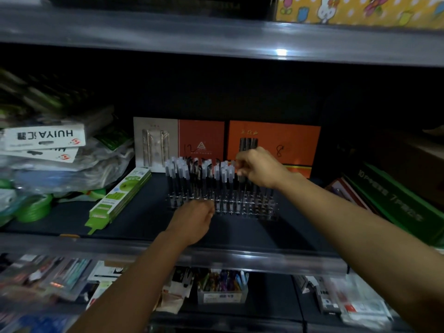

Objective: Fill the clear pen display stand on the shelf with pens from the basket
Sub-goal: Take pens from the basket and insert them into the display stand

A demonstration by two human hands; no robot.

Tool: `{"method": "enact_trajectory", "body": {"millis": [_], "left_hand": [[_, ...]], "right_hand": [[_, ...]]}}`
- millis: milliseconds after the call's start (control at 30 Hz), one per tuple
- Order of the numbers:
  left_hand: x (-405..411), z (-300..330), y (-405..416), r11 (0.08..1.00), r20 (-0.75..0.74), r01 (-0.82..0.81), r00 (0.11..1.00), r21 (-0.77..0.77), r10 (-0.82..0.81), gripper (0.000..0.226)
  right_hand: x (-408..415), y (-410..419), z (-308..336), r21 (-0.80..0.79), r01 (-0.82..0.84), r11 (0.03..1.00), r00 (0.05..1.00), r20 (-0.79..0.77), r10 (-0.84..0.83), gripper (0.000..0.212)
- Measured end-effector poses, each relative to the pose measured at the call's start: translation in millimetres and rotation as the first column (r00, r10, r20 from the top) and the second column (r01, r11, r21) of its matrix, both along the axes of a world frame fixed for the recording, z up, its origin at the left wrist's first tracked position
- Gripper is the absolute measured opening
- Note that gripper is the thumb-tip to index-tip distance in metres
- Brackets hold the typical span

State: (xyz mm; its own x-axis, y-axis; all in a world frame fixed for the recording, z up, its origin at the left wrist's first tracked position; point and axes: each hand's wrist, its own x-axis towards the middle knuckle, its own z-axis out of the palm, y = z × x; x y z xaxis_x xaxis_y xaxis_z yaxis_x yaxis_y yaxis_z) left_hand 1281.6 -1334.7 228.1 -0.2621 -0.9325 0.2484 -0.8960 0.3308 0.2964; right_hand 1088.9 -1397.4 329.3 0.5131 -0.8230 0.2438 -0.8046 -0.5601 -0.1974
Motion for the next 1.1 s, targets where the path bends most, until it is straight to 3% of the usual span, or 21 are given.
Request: {"method": "enact_trajectory", "body": {"millis": [133, 400, 600, 867, 1100], "left_hand": [[1.8, 1.4, 2.6, 1.000, -0.010, 0.008, 1.000, -0.005, -0.008, 0.011], [12.1, 15.4, 10.9, 1.000, -0.013, -0.014, 1.000, -0.011, 0.013, 0.014], [28.0, 30.6, 32.9, 0.995, 0.017, -0.053, 0.998, -0.090, 0.054, 0.013], [87.3, 36.4, 84.7, 0.977, 0.144, -0.162, 0.973, -0.140, 0.181, 0.006], [167.2, 0.5, 164.9, 0.937, 0.144, -0.346, 0.926, -0.044, 0.349, 0.010]], "right_hand": [[1.1, 1.6, 0.9, -0.008, -0.004, 1.000, 1.000, -0.001, 0.004, 0.003], [8.5, 24.5, -7.5, -0.135, -0.018, 0.991, 0.995, -0.095, 0.005, 0.017], [26.7, 56.8, -18.6, -0.247, -0.137, 0.959, 0.989, -0.094, 0.117, 0.014], [95.7, 105.4, -47.0, -0.173, -0.282, 0.944, 0.959, -0.056, 0.277, 0.015], [193.4, 146.3, -98.1, -0.027, -0.443, 0.896, 0.895, 0.049, 0.444, 0.016]]}}
